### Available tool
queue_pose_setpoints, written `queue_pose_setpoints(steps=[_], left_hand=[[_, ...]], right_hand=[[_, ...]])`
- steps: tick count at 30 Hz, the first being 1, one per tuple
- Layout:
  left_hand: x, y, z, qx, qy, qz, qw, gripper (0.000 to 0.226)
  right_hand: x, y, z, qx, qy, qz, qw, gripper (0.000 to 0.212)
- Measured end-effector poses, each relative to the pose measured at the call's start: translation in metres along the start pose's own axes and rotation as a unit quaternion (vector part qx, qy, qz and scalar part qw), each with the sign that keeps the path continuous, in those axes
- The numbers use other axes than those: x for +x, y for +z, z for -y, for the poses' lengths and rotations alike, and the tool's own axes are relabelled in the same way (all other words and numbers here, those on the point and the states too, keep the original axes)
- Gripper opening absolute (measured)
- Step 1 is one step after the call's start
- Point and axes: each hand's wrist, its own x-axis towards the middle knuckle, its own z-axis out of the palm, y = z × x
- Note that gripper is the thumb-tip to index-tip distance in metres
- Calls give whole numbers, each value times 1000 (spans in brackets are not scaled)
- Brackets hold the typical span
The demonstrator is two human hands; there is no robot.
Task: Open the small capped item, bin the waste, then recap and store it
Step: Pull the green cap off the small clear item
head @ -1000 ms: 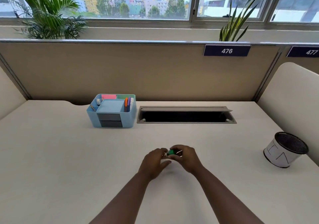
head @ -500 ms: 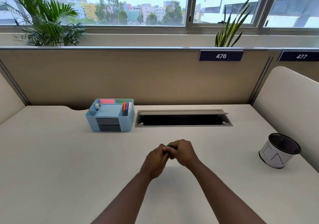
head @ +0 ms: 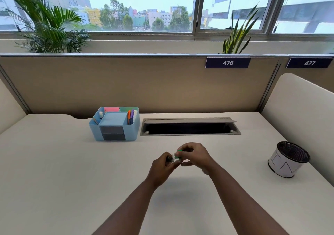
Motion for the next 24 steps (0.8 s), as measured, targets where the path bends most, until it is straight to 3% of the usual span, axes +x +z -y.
queue_pose_setpoints(steps=[5, 14, 20, 24], left_hand=[[1, -4, 4, -16, -19, -23, 999, 11], [0, -7, 12, 16, -12, -56, 998, 7], [1, -8, 10, 30, 1, -78, 997, 18], [1, -7, 8, 29, -18, -80, 996, 26]], right_hand=[[-2, -7, -16, 93, 30, -42, 994, 30], [-14, 2, -63, -70, 27, -110, 991, 18], [-22, 4, -81, -163, 19, -138, 977, 37], [-23, 0, -92, -174, 34, -137, 975, 31]])
